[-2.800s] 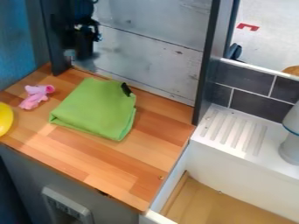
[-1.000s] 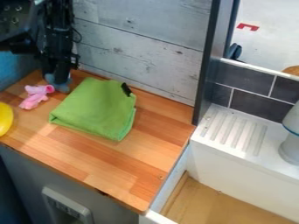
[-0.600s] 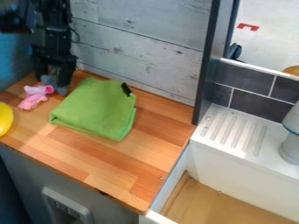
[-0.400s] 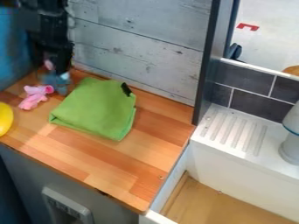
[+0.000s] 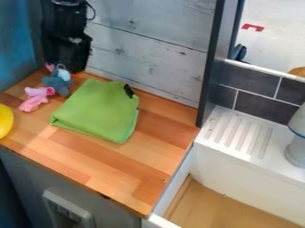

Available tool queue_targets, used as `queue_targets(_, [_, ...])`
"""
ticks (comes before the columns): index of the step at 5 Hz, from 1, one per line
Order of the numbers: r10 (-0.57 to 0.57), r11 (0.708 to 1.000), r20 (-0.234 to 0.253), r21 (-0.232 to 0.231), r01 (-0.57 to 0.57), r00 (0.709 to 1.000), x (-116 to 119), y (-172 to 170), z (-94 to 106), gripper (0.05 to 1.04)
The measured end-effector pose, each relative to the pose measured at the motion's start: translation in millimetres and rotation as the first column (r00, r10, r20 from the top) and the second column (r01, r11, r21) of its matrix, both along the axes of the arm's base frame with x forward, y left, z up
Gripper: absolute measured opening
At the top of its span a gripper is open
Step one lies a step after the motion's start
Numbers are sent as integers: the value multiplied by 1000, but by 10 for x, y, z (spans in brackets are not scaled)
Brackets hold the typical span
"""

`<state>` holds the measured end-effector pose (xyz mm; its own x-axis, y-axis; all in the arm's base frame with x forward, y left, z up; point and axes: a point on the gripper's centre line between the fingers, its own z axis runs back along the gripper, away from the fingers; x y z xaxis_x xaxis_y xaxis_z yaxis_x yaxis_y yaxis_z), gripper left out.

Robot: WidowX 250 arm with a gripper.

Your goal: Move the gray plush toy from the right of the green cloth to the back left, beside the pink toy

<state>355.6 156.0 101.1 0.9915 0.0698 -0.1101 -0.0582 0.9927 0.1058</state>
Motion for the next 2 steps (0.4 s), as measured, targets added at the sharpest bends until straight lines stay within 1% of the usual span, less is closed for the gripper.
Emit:
queue_targets(1, [-27,997,-18,-72,26,999,-112,-291,-86,1001])
queue_targets(2, [-52,997,-78,-64,47,996,-135,-537,-103,1001])
